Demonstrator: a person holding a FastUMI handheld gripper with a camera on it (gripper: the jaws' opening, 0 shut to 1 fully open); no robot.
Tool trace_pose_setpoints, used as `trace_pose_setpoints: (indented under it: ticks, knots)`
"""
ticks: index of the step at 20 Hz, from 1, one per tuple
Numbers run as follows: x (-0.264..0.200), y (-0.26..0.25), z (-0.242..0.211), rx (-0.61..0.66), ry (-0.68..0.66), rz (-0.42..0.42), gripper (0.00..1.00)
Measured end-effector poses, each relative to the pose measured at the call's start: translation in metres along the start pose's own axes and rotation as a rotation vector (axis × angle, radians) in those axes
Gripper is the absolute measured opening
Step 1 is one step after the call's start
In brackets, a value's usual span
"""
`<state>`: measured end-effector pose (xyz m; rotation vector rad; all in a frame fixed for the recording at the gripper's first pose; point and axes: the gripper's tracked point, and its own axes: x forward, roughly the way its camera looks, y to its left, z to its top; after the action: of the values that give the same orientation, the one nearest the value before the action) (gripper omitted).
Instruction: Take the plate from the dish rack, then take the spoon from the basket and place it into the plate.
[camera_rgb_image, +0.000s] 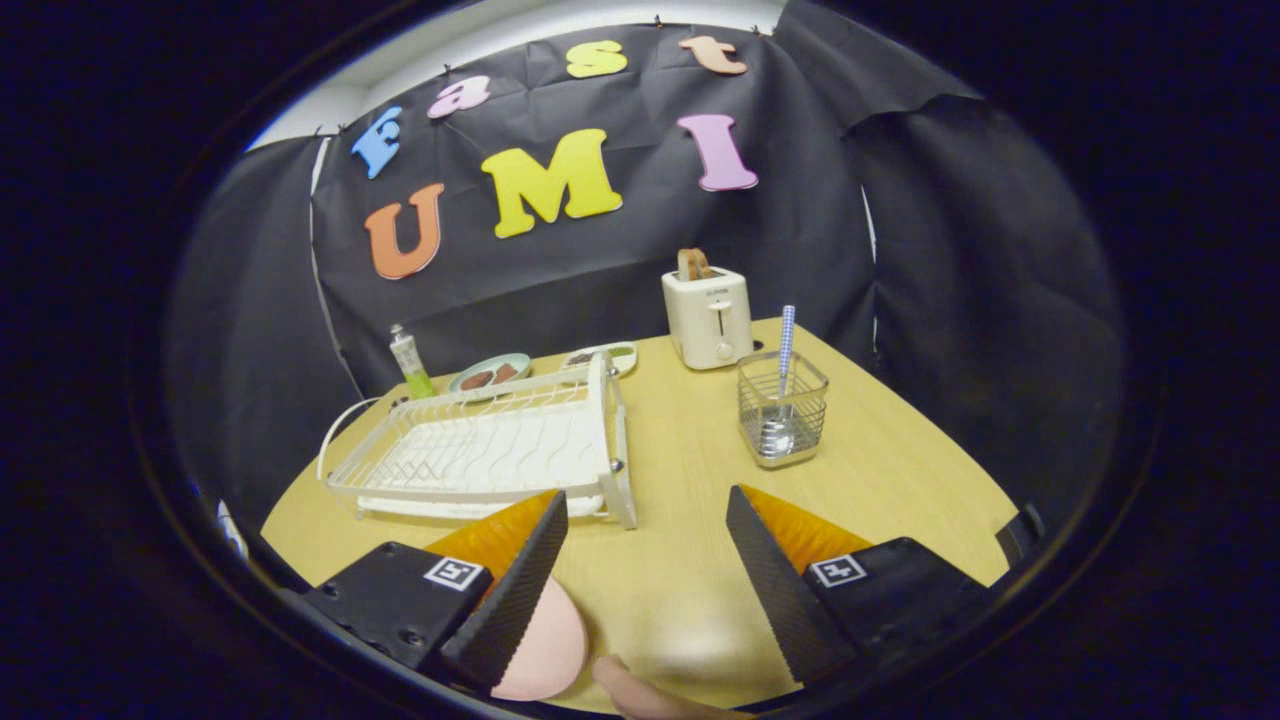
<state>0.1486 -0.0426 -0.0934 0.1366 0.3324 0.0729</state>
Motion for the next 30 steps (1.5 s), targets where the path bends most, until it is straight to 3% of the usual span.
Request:
trace_pose_setpoints:
  ticks: [8, 12, 19, 22, 24, 30]
  knots:
    - [0.053, -0.069, 0.052, -0.12, -0.069, -0.11, 1.0]
    - [0.078, -0.086, 0.087, -0.173, -0.111, -0.127, 1.0]
    - [0.148, -0.111, 0.123, -0.153, -0.091, -0.105, 1.0]
    - [0.171, -0.112, 0.126, -0.066, -0.073, -0.048, 1.0]
    - [0.187, -0.12, 0.127, -0.032, -0.06, -0.055, 0.99]
    - [0.221, -0.13, 0.136, 0.104, -0.069, -0.041, 0.69]
